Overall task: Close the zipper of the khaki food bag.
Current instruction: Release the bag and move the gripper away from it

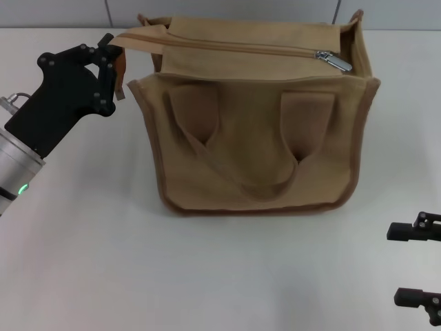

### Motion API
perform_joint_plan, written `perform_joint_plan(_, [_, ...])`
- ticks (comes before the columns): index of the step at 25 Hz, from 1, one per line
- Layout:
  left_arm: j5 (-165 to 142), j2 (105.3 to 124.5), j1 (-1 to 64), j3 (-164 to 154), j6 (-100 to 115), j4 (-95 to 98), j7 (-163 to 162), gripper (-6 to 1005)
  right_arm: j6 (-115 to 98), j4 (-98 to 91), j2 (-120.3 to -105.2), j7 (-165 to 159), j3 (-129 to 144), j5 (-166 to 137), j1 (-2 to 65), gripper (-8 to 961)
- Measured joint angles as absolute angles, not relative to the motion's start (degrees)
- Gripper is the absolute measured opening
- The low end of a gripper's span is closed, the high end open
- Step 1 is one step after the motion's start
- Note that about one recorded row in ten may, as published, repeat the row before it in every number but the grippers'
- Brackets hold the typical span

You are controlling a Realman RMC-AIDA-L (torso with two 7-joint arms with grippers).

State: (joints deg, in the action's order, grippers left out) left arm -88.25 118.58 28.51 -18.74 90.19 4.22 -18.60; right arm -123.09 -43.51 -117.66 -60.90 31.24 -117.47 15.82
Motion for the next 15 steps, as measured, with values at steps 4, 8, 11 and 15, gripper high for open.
perform_joint_plan(4, [-88.5, 118.60, 28.0, -19.0, 90.5, 4.7, -18.2, 65, -122.7, -43.3, -117.56, -60.9, 31.3, -117.5, 15.8, 754])
perform_joint_plan(8, [-88.5, 118.52, 27.9, -20.0, 90.7, 5.3, -18.9, 65, -122.3, -43.3, -117.56, -61.0, 31.3, -117.5, 16.0, 754])
perform_joint_plan(11, [-88.5, 118.43, 27.8, -20.3, 90.6, 6.0, -20.6, 66, -121.8, -43.2, -117.56, -61.2, 31.3, -117.6, 16.1, 754])
perform_joint_plan(15, [-88.5, 118.42, 27.5, -20.9, 90.5, 7.2, -21.4, 117, -121.6, -43.2, -117.58, -61.5, 31.3, -117.6, 16.5, 754])
